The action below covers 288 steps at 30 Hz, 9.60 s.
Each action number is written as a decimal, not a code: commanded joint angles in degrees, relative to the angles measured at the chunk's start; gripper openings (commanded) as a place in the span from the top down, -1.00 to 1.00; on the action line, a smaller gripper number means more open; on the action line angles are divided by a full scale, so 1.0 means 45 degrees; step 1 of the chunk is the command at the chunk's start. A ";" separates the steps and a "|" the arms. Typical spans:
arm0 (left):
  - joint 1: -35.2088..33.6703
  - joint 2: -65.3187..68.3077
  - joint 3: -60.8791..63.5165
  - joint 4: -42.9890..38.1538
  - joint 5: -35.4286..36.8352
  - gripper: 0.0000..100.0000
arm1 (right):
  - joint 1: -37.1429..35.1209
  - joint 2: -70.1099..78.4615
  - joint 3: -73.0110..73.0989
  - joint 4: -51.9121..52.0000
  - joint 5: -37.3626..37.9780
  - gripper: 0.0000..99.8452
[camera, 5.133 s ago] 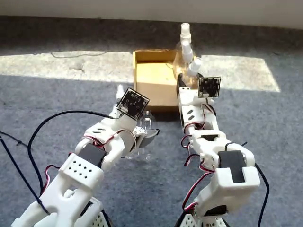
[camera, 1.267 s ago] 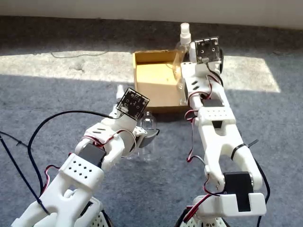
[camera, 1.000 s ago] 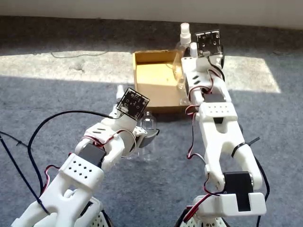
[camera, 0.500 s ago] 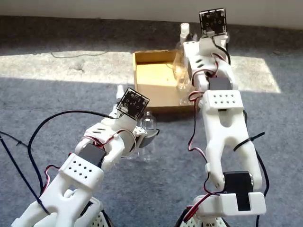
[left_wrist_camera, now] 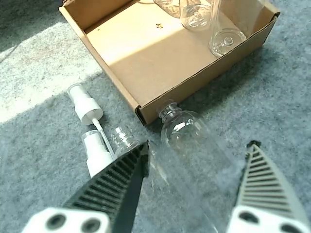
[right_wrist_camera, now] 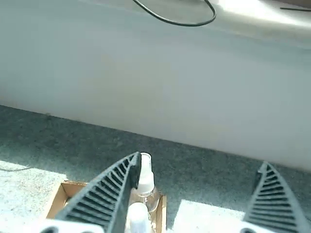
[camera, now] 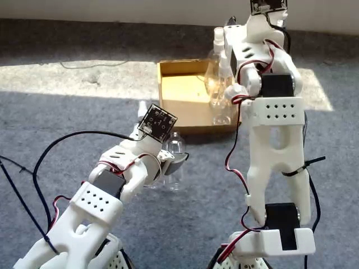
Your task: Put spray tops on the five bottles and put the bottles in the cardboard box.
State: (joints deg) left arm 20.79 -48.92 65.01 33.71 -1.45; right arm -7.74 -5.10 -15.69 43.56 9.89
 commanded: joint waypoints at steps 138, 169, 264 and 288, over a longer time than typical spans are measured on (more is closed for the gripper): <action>-0.7316 -1.1810 0.7179 -0.2149 0.0703 0.43 | 0.6867 0.1866 -1.9624 0.3643 -0.0899 0.56; -0.7258 -1.1810 0.7179 0.0176 0.0703 0.43 | 0.3585 -0.5695 -0.0713 1.1966 0.0371 0.56; -1.0520 -1.1829 0.6984 0.5314 -0.2755 0.43 | -0.3526 -0.4757 1.5209 0.3624 -0.0684 0.76; -1.0520 -1.1829 0.6984 0.5314 -0.2755 0.43 | -0.3604 -0.4112 1.2786 0.4523 -0.0567 0.43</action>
State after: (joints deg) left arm -26.24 -102.02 95.78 58.68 -13.32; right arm -24.18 -23.47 44.97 63.96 6.90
